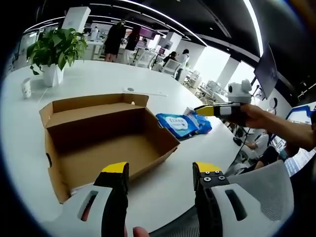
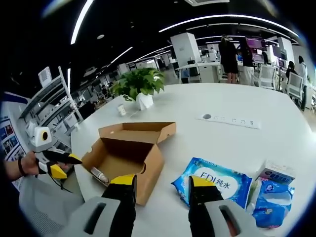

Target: Operate the shoe box by opening the lid, removing the specified soft item, and placing it in the target area until the item is outside and the box remains undamaged.

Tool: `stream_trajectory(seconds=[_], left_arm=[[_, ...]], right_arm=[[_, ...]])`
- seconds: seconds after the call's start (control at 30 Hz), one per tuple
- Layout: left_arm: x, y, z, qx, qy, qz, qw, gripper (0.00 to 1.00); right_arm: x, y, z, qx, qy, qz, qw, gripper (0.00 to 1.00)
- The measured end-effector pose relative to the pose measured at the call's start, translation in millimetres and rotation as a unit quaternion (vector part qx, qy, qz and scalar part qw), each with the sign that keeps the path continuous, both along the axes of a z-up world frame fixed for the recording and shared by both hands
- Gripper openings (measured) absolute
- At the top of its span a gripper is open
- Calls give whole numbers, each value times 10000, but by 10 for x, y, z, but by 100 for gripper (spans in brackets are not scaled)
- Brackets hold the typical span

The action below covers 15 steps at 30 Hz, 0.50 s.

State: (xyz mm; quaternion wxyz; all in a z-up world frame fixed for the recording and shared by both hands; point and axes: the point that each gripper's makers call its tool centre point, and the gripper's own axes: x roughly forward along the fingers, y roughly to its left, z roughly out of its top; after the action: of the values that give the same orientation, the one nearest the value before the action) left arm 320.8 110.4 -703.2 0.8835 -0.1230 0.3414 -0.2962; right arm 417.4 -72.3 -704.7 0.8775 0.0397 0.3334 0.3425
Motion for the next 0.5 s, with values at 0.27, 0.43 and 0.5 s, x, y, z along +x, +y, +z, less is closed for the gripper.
stream_trajectory(seconds=[0.27, 0.43, 0.5], left_arm=[[10, -11, -2, 1, -14, -20, 10000, 53], [7, -11, -13, 36, -8, -28, 10000, 53], [8, -12, -14, 33, -5, -21, 10000, 53]], right_arm=[[-189, 196, -12, 216, 32, -107, 9997, 40], [-329, 325, -78, 201, 52, -44, 9998, 40], [-371, 349, -123, 166, 69, -20, 9998, 40]])
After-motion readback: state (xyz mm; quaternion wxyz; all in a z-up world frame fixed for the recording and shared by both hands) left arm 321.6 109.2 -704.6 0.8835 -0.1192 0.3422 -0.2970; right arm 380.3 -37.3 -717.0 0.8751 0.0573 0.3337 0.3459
